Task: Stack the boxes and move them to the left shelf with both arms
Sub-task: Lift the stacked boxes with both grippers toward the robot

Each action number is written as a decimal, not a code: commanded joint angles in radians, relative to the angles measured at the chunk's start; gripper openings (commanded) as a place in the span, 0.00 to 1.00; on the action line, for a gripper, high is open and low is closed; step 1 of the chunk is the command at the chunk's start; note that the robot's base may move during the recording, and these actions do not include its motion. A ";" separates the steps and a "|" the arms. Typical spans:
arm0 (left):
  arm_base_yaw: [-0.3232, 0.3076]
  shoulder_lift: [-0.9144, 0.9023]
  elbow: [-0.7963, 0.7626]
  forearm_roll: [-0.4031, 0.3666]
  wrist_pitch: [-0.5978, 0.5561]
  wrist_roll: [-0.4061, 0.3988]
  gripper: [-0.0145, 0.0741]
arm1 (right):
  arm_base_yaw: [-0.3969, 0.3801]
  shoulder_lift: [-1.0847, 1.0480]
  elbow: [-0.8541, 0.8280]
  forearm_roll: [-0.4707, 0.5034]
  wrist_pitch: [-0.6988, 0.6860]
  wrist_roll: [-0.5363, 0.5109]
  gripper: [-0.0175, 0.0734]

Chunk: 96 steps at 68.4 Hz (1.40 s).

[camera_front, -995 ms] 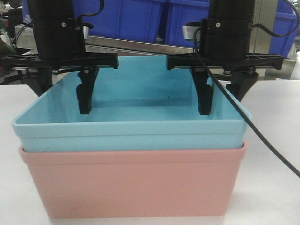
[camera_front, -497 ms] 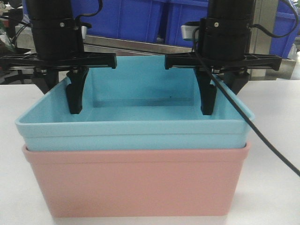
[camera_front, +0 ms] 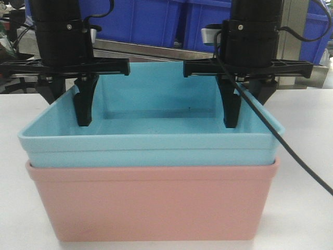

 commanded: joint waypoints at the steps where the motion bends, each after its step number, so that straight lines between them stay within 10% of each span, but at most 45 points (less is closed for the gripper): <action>1: -0.001 -0.050 -0.065 -0.023 0.040 -0.002 0.16 | -0.006 -0.053 -0.038 -0.013 0.053 -0.004 0.25; 46: -0.007 -0.167 -0.119 -0.048 0.161 -0.062 0.16 | 0.043 -0.176 -0.152 -0.031 0.230 0.067 0.25; 96: -0.188 -0.435 0.151 0.038 0.161 -0.249 0.16 | 0.206 -0.480 0.182 -0.083 0.189 0.232 0.25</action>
